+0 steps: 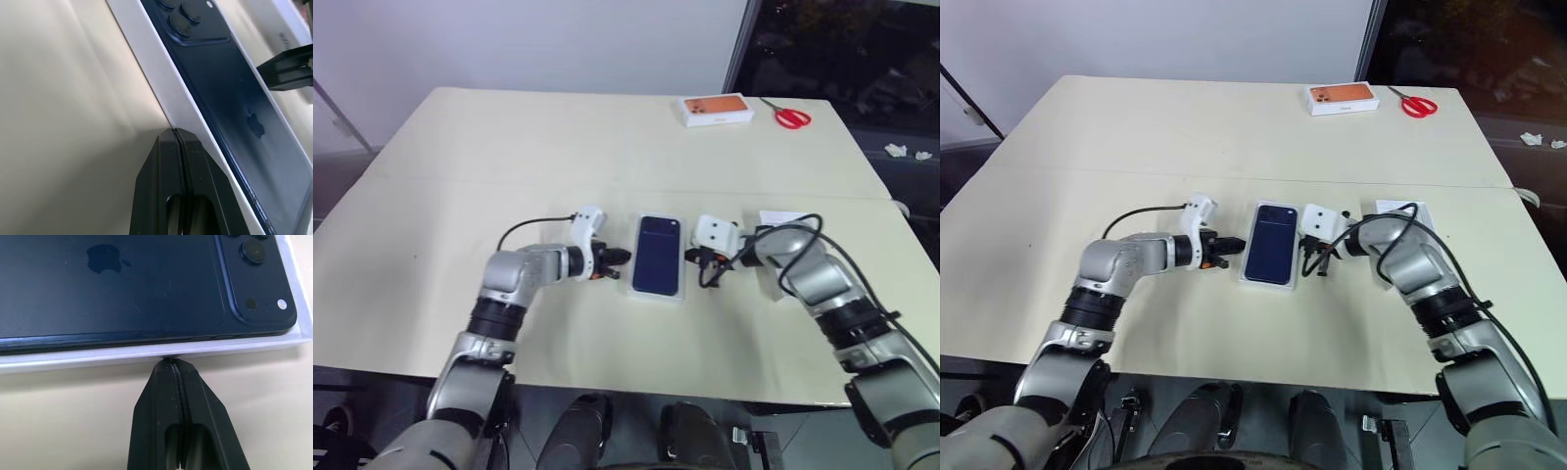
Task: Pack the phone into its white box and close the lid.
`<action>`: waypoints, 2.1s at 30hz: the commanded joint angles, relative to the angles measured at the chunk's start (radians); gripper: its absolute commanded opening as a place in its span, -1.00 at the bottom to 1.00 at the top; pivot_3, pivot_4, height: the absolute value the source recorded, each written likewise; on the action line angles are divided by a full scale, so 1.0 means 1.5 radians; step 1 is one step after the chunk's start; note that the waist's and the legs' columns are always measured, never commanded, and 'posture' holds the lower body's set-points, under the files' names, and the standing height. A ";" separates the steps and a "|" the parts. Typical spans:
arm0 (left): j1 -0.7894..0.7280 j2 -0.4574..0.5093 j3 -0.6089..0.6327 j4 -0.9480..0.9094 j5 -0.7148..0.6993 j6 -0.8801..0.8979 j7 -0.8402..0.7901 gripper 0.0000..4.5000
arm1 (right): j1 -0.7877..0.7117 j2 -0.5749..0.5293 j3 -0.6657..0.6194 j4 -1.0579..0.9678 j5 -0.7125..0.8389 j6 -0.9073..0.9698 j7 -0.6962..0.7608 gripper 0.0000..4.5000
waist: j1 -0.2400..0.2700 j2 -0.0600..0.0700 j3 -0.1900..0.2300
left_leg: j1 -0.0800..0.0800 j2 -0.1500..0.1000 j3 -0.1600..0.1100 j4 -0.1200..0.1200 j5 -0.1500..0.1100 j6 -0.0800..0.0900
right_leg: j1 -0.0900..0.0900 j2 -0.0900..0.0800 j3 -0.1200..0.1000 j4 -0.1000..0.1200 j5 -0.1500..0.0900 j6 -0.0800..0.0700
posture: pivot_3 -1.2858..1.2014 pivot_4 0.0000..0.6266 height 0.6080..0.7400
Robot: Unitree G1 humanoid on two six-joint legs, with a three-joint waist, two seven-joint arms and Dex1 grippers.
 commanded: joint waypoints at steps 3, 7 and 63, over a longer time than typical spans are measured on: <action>-0.019 -0.042 -0.056 0.021 0.031 -0.023 -0.038 -0.98 | 0.016 -0.037 -0.027 0.015 -0.008 -0.015 0.005 -1.00 | -0.002 0.000 0.000 | 0.000 0.000 0.000 0.000 0.000 0.000 | 0.000 -0.001 0.000 0.000 0.000 0.000 | 0.03 -0.52 1.00; -0.024 -0.028 -0.035 0.038 0.041 -0.038 -0.052 -0.98 | 0.017 -0.041 -0.028 0.011 -0.012 -0.024 0.005 -1.00 | -0.006 0.000 0.000 | 0.000 0.000 0.000 0.000 0.000 0.000 | 0.000 -0.001 0.000 0.000 0.000 0.000 | 0.03 -0.52 1.00; 0.346 0.283 0.189 -0.373 -0.050 -0.422 -0.302 1.00 | -0.094 -0.018 -0.206 -0.140 0.518 0.861 -0.594 0.63 | -0.050 0.003 0.003 | -0.002 0.003 0.003 -0.008 0.001 0.000 | -0.008 0.000 0.004 0.001 0.000 0.000 | 0.03 -0.52 1.00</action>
